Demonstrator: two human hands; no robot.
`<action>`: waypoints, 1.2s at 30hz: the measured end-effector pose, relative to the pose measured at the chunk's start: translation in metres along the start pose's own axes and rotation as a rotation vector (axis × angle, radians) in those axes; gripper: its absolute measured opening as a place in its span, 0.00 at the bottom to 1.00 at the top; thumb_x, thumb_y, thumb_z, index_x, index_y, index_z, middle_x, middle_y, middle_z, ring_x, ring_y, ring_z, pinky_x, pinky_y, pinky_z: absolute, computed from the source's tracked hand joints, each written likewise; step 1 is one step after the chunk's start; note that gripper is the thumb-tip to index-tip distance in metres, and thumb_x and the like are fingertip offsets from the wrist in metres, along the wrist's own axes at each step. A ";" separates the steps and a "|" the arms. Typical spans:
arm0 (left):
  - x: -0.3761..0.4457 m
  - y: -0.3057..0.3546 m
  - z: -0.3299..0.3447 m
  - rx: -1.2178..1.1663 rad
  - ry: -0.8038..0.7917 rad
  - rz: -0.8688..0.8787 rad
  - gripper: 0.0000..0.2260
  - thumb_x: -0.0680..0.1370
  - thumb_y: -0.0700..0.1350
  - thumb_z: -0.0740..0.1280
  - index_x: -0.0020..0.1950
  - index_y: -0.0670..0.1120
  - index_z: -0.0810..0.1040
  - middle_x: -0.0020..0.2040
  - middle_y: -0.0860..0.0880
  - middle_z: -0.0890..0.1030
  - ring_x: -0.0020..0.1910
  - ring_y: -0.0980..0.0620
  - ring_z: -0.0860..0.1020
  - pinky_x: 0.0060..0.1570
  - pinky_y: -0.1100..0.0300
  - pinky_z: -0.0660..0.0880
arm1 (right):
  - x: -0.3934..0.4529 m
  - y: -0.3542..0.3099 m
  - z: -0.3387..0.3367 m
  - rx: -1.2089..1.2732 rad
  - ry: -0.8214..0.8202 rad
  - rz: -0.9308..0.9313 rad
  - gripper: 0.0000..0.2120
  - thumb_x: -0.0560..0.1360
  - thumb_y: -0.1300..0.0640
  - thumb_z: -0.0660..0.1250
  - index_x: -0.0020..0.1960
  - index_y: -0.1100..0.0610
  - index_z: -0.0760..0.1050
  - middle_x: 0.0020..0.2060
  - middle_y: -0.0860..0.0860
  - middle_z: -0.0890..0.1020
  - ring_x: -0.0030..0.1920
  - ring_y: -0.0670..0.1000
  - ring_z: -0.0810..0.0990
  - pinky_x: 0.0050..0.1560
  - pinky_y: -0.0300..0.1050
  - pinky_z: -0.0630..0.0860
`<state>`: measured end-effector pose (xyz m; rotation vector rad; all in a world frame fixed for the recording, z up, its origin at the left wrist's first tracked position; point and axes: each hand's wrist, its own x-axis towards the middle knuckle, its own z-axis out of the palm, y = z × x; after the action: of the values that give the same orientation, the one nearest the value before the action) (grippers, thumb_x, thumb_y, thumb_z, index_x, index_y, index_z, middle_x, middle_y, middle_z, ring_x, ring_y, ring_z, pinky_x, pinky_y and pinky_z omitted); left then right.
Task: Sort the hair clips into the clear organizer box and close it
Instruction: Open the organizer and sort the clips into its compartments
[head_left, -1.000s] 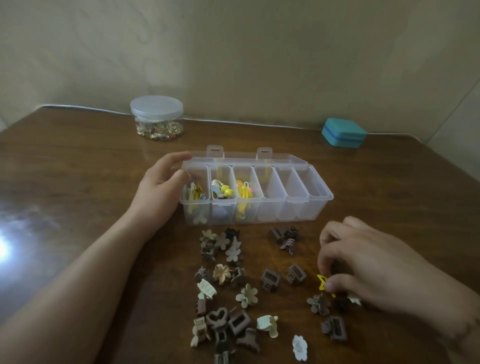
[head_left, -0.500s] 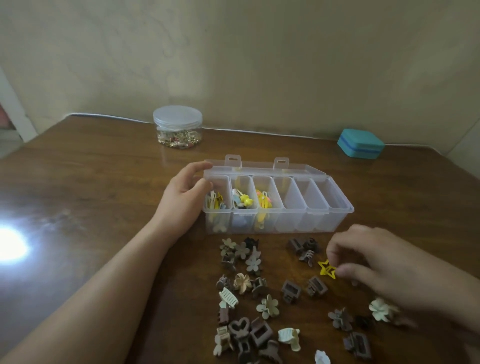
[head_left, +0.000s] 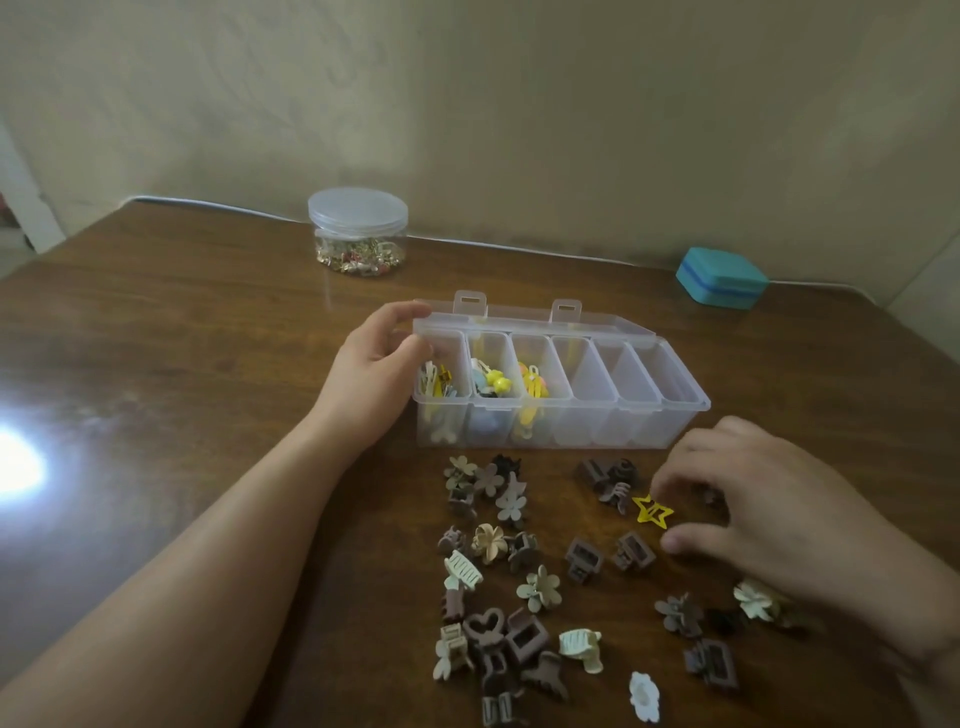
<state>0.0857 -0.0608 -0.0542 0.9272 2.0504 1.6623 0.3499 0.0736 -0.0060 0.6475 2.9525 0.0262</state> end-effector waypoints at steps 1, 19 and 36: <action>0.000 0.000 0.000 -0.001 -0.002 -0.002 0.18 0.79 0.43 0.62 0.69 0.52 0.74 0.49 0.59 0.83 0.53 0.63 0.78 0.51 0.61 0.74 | 0.002 0.000 0.001 0.011 -0.010 -0.004 0.16 0.69 0.35 0.68 0.56 0.31 0.71 0.50 0.30 0.70 0.53 0.36 0.65 0.51 0.34 0.67; 0.000 0.001 -0.001 0.013 -0.020 -0.006 0.19 0.80 0.43 0.62 0.70 0.53 0.73 0.50 0.61 0.80 0.54 0.64 0.76 0.54 0.59 0.73 | 0.008 -0.004 0.021 -0.307 0.175 -0.193 0.19 0.54 0.57 0.83 0.45 0.54 0.85 0.38 0.48 0.85 0.39 0.50 0.84 0.36 0.49 0.80; 0.001 0.000 -0.001 -0.002 -0.023 -0.020 0.18 0.80 0.43 0.62 0.70 0.53 0.73 0.48 0.61 0.81 0.55 0.63 0.77 0.54 0.58 0.73 | 0.016 0.013 0.015 0.097 -0.032 -0.092 0.16 0.77 0.55 0.67 0.63 0.41 0.75 0.55 0.33 0.72 0.58 0.35 0.70 0.63 0.35 0.70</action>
<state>0.0842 -0.0603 -0.0538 0.9181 2.0361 1.6355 0.3424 0.0922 -0.0224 0.5180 2.9639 -0.1349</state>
